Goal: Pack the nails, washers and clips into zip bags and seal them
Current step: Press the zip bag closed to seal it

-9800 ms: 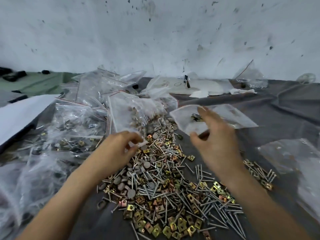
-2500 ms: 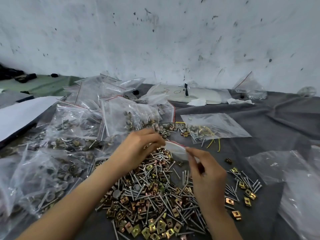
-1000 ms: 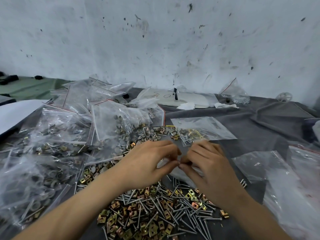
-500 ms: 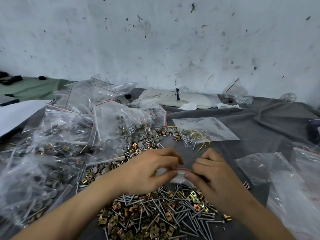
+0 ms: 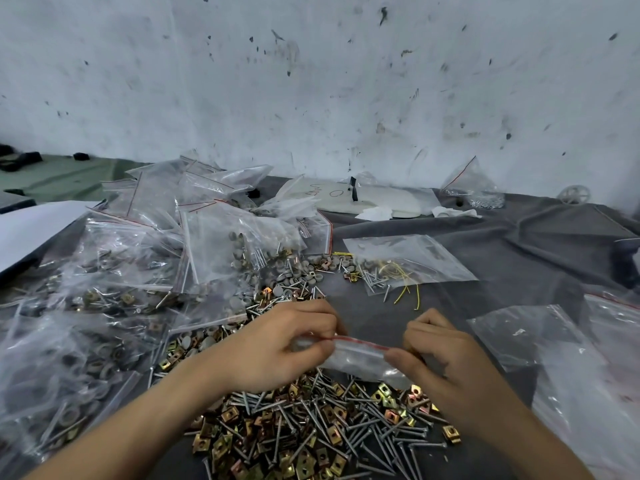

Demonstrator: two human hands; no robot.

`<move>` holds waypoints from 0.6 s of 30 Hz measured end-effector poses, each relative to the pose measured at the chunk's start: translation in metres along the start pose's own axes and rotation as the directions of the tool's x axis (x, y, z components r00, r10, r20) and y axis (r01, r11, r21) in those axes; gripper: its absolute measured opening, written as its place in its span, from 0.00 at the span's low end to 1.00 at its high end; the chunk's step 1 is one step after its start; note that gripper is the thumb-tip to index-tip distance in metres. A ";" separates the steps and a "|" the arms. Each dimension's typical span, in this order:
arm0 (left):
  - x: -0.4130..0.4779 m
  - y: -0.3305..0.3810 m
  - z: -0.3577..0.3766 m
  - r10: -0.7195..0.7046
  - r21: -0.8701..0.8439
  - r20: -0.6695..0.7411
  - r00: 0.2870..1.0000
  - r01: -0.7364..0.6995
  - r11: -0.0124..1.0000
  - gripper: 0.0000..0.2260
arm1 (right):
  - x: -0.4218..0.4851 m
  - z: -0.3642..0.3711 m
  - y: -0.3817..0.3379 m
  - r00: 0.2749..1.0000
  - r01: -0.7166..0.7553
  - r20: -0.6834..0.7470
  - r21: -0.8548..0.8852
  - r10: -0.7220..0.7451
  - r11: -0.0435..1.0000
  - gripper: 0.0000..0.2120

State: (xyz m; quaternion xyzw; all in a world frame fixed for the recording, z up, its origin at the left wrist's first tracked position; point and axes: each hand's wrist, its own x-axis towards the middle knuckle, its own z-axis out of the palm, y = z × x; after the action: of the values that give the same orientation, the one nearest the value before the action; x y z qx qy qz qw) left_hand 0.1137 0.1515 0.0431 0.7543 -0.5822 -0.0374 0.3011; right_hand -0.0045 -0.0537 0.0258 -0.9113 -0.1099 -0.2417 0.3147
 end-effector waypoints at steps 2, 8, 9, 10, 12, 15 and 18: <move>-0.002 -0.001 0.002 0.004 0.021 0.031 1.000 -0.005 1.000 0.08 | -0.002 0.004 -0.003 1.000 0.015 0.026 0.006 -0.016 1.000 0.18; 0.003 -0.002 0.012 0.067 -0.031 0.055 0.996 -0.065 0.997 0.08 | -0.002 0.009 -0.006 0.997 -0.024 0.069 0.027 0.022 0.999 0.19; 0.003 -0.002 0.012 0.075 -0.066 0.050 0.996 -0.072 0.995 0.08 | -0.003 0.009 -0.004 0.997 -0.031 0.073 0.024 0.029 0.999 0.19; 0.004 -0.002 0.012 0.083 -0.086 0.051 0.995 -0.078 0.993 0.07 | -0.004 0.009 -0.003 0.997 -0.021 0.069 0.015 0.020 1.000 0.18; 0.004 -0.002 0.014 0.075 -0.094 0.052 0.996 -0.070 0.993 0.08 | -0.007 0.010 0.002 0.998 -0.006 0.062 -0.009 0.006 1.000 0.17; 0.005 -0.007 0.014 -0.039 -0.098 0.031 0.999 0.042 0.994 0.10 | -0.009 -0.005 0.025 0.985 -0.169 -0.028 -0.059 0.168 0.984 0.17; 0.006 -0.018 0.004 -0.254 -0.193 -0.009 0.967 0.247 0.949 0.12 | -0.011 -0.040 0.072 0.839 -0.537 -0.166 -0.414 0.518 0.736 0.11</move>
State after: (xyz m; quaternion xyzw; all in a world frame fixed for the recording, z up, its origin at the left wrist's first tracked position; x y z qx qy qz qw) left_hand 0.1291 0.1466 0.0327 0.7904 -0.4702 -0.1180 0.3745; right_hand -0.0032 -0.1353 0.0097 -0.9468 0.2171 -0.1793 0.1558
